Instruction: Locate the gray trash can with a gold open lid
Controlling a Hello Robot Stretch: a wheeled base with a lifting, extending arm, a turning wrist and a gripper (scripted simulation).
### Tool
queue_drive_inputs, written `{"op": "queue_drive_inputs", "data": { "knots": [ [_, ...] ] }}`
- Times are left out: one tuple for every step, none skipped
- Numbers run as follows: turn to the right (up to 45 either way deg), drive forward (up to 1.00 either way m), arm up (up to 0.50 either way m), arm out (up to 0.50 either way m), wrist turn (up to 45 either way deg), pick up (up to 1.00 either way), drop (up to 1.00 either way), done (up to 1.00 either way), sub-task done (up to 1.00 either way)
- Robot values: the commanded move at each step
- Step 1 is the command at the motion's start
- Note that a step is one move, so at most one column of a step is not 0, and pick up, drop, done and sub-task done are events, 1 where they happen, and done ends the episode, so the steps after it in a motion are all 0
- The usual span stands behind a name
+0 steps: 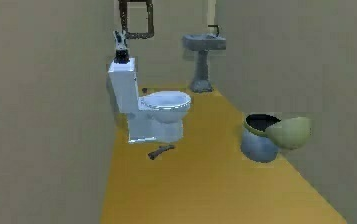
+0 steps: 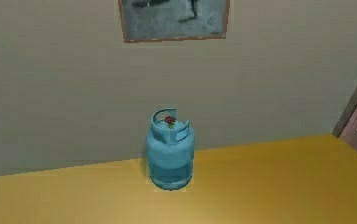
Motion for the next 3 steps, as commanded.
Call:
{"op": "queue_drive_inputs", "data": {
  "knots": [
    [45.0, 0.0, 0.0, 0.0, 0.0, 0.0, 0.0, 0.0, 0.0],
    [33.0, 0.0, 0.0, 0.0, 0.0, 0.0, 0.0, 0.0, 0.0],
    [0.0, 0.1, 0.0, 0.0, 0.0, 0.0, 0.0, 0.0, 0.0]
  ]
}}
